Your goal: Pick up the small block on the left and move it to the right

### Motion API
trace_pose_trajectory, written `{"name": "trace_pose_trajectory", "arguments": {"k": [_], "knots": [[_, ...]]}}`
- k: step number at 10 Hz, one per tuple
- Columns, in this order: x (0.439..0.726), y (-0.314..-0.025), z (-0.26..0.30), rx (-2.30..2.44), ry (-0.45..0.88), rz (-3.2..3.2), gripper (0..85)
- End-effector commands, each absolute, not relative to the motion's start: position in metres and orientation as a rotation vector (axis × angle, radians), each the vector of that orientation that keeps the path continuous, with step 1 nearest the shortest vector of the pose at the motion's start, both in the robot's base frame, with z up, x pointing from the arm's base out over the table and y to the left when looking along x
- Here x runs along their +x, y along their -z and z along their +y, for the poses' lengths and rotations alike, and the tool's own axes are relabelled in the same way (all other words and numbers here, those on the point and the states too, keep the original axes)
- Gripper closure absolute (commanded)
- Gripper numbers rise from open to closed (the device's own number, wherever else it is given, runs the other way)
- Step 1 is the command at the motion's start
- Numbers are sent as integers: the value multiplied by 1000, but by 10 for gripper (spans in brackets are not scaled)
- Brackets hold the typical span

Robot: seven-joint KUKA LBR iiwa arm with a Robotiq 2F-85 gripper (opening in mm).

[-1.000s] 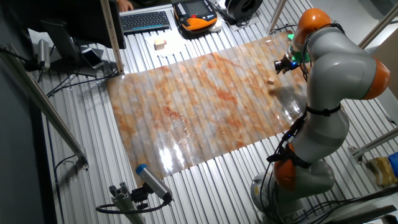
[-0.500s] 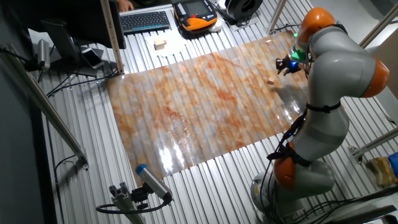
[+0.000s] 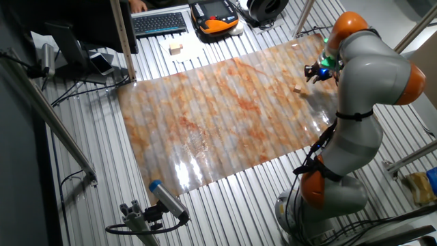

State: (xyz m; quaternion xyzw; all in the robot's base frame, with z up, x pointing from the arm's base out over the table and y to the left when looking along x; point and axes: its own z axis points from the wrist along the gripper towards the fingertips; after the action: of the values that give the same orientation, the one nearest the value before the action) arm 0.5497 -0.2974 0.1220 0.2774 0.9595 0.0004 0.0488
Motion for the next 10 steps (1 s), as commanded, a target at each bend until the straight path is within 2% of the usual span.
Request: {"name": "trace_pose_trajectory", "arguments": {"k": [1,6,10], "knots": [[550,-120,-297,848,-5,2924,510],[551,-117,-298,990,-69,2873,510],[555,-107,-298,986,-32,2859,510]]}}
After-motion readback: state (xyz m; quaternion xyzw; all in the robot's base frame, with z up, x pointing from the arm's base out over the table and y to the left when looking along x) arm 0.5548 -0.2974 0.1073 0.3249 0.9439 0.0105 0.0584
